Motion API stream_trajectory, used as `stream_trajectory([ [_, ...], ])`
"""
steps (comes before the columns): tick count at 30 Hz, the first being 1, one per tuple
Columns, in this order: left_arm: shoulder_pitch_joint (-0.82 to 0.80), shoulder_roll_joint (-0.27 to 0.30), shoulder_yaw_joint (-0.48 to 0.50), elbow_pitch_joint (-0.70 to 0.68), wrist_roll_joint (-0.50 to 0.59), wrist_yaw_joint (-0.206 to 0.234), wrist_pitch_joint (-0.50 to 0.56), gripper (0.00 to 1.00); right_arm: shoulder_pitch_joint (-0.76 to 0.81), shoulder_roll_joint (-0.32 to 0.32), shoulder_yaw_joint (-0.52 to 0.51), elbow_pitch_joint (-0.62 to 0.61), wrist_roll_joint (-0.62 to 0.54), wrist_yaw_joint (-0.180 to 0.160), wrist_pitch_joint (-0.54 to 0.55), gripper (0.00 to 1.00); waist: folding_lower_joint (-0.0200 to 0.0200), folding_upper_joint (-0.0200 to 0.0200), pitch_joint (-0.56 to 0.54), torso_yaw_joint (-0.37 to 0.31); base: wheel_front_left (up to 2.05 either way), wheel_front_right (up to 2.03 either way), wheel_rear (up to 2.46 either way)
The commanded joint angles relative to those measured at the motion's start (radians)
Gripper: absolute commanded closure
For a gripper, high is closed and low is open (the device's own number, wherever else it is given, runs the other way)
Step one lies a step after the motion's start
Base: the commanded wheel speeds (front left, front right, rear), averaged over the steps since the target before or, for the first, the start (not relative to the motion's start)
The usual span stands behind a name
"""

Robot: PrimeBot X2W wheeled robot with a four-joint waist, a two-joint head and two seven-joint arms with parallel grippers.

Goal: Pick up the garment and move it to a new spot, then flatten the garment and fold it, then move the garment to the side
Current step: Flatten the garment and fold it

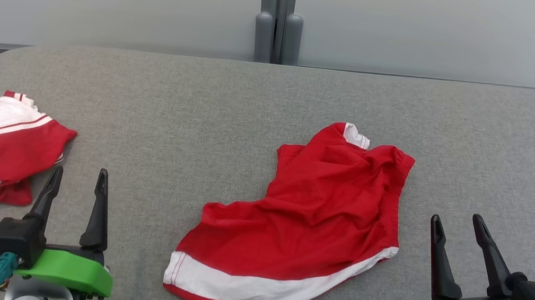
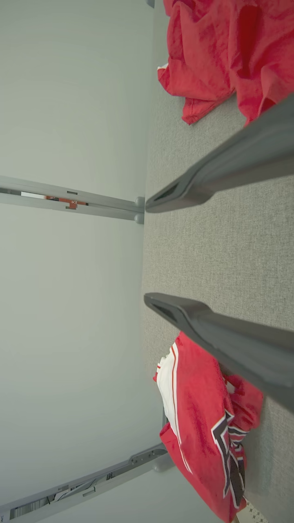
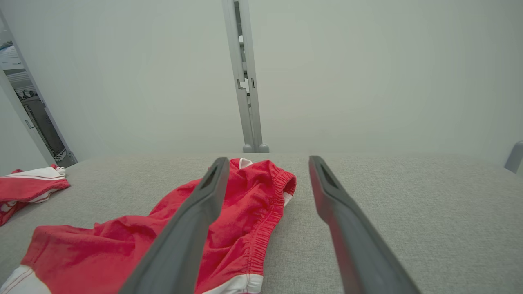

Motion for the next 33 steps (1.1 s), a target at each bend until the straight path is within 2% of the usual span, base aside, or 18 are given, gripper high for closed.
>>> stream_trajectory([
  [1,0.021,0.002,0.004,0.003,0.009,-0.003,0.0,0.0,0.015,0.002,0.001,-0.009,-0.008,0.0,0.0,0.0,0.0,0.0,-0.005,0.007,0.0,0.0,0.0],
  [12,0.039,0.002,0.014,0.013,0.014,-0.004,0.0,0.0,0.056,0.025,0.012,-0.033,-0.022,0.0,0.021,0.0,0.0,0.0,-0.02,0.029,0.0,0.0,0.0],
  [33,0.041,0.002,0.016,0.015,0.014,-0.003,0.0,0.0,0.061,0.036,0.004,-0.024,-0.021,0.0,0.027,0.0,0.0,0.0,-0.021,0.024,0.0,0.0,0.0],
])
